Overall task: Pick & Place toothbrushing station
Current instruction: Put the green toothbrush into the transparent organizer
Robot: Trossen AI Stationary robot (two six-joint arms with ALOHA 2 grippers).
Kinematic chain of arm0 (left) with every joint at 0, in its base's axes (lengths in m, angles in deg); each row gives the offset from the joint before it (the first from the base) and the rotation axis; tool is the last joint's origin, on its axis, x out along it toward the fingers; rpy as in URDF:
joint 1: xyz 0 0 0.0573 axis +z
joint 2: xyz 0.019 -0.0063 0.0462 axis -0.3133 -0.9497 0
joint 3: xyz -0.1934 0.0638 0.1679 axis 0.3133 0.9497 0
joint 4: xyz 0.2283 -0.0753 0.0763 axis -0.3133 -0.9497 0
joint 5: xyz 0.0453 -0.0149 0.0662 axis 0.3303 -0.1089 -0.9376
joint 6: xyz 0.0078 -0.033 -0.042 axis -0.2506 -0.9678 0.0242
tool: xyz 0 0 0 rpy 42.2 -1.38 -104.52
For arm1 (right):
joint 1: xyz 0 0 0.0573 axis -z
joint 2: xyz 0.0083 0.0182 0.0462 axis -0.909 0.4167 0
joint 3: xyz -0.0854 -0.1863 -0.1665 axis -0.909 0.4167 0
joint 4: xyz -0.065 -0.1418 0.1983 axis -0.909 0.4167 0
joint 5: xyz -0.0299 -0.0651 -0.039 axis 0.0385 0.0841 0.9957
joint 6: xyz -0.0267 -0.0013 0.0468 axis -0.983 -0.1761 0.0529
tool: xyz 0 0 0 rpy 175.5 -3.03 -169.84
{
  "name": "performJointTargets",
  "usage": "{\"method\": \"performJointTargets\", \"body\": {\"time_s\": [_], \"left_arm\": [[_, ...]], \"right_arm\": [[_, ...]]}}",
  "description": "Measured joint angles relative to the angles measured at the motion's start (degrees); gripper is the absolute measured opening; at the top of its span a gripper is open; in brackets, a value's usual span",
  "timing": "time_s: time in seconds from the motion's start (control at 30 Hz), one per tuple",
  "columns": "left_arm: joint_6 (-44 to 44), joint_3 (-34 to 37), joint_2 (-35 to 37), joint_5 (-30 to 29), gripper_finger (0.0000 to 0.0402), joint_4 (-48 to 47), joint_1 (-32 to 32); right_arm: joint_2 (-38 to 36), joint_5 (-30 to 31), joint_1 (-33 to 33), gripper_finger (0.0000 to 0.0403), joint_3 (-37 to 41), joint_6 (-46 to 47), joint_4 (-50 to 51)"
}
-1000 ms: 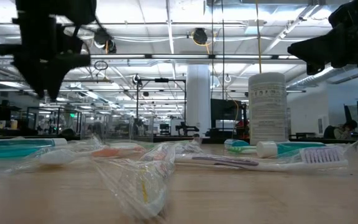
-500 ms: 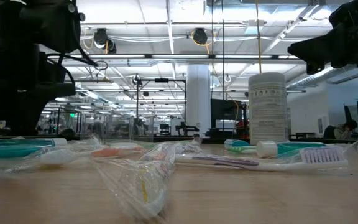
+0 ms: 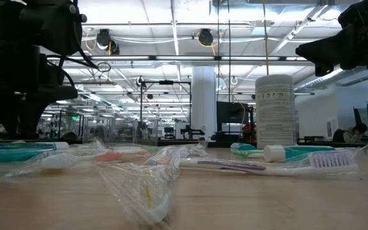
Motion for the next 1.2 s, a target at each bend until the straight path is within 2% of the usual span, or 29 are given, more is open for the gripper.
{"method": "performJointTargets", "body": {"time_s": [0.13,0.3,0.5,0.83,1.1,1.2], "left_arm": [[-0.3,1.2,0.0,0.4,0.0154,1.0,-0.3],[-0.5,5.1,0.0,4.5,0.0154,3.6,-0.3],[0.7,8.7,0.2,4.3,0.0154,9.8,-0.3],[3.3,7.1,0.0,3.2,0.0154,9.8,-0.3],[3.8,6.0,-0.1,3.0,0.0154,12.6,-0.3],[8.2,6.0,-0.1,0.0,0.0154,12.7,-0.3]], "right_arm": [[0.0,0.0,0.0,0.0050,0.0,0.0,0.0],[0.0,0.0,0.0,0.0050,0.0,0.0,0.0],[0.0,0.0,0.0,0.0050,0.0,-0.9,0.0],[0.0,0.0,0.0,0.0050,0.0,-2.0,0.0],[0.0,0.0,0.0,0.0050,0.0,0.7,0.0],[0.0,0.0,0.0,0.0050,0.0,1.6,0.0]]}}
